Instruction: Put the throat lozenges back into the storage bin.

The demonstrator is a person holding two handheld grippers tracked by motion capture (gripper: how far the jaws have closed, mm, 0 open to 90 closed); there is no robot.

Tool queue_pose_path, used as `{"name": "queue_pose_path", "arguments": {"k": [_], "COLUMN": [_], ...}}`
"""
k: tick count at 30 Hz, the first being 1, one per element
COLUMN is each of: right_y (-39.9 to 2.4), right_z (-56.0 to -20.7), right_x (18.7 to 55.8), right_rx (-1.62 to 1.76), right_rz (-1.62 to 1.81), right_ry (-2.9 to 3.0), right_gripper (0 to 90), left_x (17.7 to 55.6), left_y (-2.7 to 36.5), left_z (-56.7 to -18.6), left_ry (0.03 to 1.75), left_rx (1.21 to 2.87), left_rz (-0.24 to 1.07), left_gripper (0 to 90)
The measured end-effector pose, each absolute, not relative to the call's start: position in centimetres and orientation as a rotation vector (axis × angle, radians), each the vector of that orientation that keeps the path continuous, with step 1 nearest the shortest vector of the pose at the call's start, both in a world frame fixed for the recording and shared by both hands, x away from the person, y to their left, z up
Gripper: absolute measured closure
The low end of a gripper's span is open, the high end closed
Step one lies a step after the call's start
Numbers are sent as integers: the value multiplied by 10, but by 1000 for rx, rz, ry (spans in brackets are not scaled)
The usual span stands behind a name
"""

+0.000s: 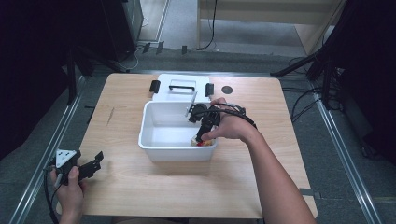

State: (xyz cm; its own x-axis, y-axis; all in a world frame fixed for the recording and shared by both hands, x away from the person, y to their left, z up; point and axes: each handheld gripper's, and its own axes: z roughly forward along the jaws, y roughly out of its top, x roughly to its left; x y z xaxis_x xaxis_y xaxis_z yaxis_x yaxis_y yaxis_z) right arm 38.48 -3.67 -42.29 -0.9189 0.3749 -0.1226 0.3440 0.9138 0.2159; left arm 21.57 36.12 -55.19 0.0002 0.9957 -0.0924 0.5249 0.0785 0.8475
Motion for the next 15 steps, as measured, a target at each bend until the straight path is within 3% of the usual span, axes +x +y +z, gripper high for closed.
{"name": "queue_pose_path", "arguments": {"k": [11,15], "right_y": [-43,-48], "right_z": [-401,-397], "right_x": [382,382], "right_rx": [670,714], "right_rz": [398,388], "right_ry": [2837,2818], "right_gripper": [111,0], "left_x": [216,216], "left_y": [361,360], "left_z": [-552,-552], "left_ry": [1621,1619], "left_rx": [1537,1536], "left_rz": [810,813], "left_gripper": [147,147]}}
